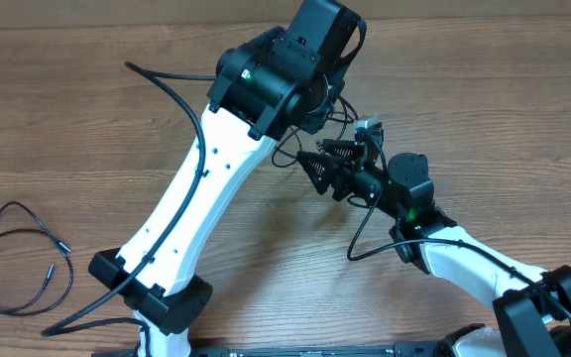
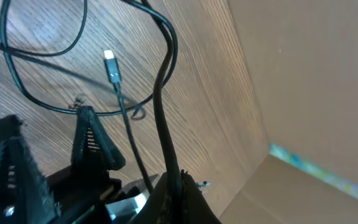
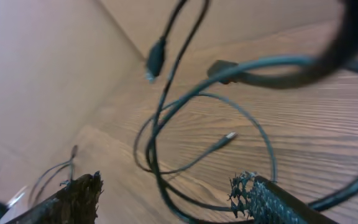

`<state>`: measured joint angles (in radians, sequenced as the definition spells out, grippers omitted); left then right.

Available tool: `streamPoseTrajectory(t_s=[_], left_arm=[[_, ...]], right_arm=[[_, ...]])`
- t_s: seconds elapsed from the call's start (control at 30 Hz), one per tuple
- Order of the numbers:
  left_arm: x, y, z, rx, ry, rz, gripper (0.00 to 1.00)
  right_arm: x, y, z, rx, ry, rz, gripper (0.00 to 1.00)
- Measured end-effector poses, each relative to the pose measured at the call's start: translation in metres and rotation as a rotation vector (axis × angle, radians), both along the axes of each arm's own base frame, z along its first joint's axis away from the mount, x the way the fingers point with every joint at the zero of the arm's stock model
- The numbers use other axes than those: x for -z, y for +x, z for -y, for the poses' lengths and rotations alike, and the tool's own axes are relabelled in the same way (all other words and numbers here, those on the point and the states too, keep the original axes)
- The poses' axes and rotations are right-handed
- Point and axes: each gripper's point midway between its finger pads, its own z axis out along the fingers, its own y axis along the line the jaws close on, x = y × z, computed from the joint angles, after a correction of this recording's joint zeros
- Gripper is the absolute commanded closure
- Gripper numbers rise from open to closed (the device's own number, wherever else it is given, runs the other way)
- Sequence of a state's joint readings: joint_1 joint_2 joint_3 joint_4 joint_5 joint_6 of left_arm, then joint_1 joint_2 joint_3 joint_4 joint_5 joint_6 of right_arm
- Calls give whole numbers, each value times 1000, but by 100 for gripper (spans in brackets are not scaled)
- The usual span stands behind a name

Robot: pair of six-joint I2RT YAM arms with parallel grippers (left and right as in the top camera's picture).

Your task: Untangle cables

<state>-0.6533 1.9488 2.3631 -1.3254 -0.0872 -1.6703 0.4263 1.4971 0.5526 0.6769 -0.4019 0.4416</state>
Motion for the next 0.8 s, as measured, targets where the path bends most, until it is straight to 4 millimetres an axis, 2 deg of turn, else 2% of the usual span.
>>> streamPoseTrajectory(t_s=[0.17,0.4,0.8], left_arm=[[0,0,-1,-23,-12,-6,96],[1,-3,4,-72,-78,-51,96],[-3,-17,27,-54,-230,-156,96]], right_arm=[[-1,8,8,66,-1,1,14],[-28,17,11,117,103,51,15],[-21,24,20,199,156,-38,20]])
